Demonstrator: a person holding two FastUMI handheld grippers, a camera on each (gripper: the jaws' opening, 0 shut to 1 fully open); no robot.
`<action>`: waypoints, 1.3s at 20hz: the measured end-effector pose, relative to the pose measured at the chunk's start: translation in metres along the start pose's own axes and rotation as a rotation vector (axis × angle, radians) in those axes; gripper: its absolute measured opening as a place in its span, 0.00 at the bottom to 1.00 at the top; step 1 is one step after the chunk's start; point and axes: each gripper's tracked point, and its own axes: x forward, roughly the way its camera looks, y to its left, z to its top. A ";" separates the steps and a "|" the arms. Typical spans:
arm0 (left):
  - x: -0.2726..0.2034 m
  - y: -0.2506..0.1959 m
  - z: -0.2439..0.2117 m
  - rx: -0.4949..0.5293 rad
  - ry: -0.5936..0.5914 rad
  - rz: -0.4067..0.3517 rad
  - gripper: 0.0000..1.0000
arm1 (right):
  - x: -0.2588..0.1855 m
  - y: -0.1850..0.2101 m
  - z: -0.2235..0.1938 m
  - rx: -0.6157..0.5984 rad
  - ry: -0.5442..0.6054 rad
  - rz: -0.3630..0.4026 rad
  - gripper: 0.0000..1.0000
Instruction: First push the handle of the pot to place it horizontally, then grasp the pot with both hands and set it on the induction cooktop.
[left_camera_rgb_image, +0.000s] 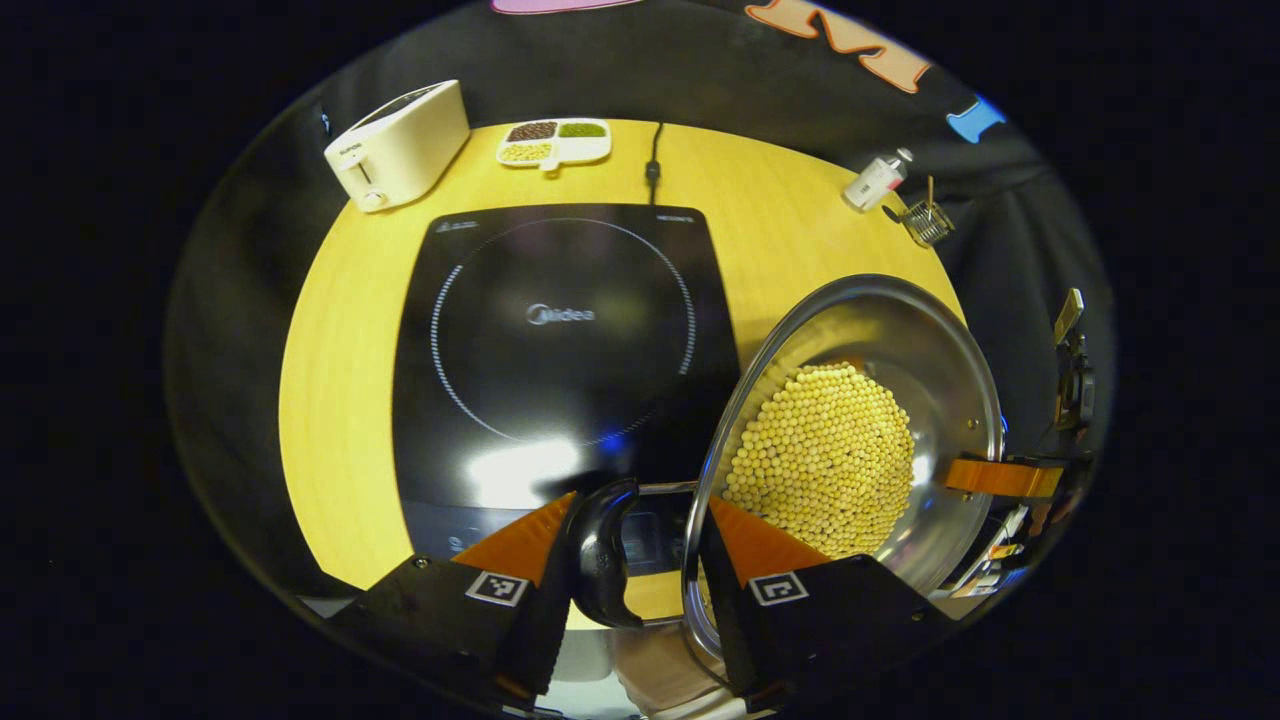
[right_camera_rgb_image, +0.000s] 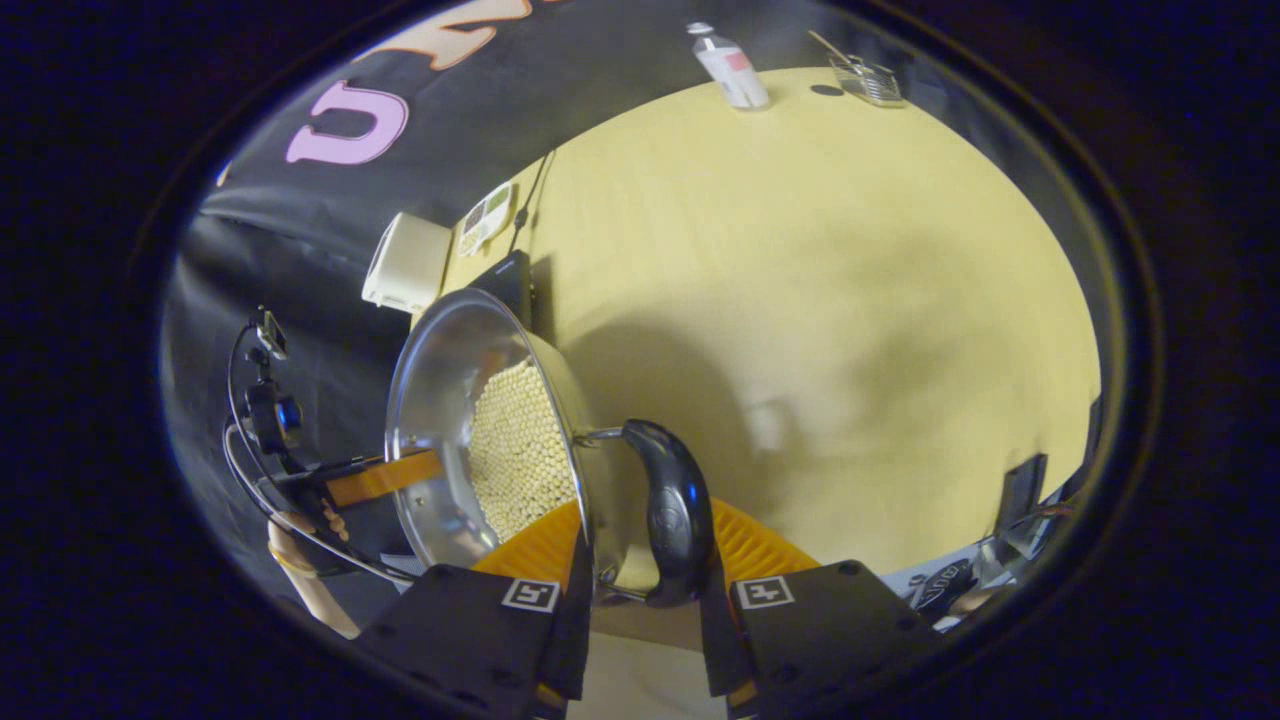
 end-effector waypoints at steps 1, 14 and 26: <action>-0.001 0.012 0.003 0.000 -0.003 0.006 0.65 | 0.007 0.011 0.001 -0.002 0.000 0.004 0.43; 0.017 0.121 0.059 -0.007 -0.070 0.119 0.65 | 0.097 0.101 0.048 -0.020 0.001 0.020 0.43; 0.029 0.154 0.100 -0.004 -0.123 0.151 0.65 | 0.127 0.131 0.093 -0.023 -0.071 0.027 0.42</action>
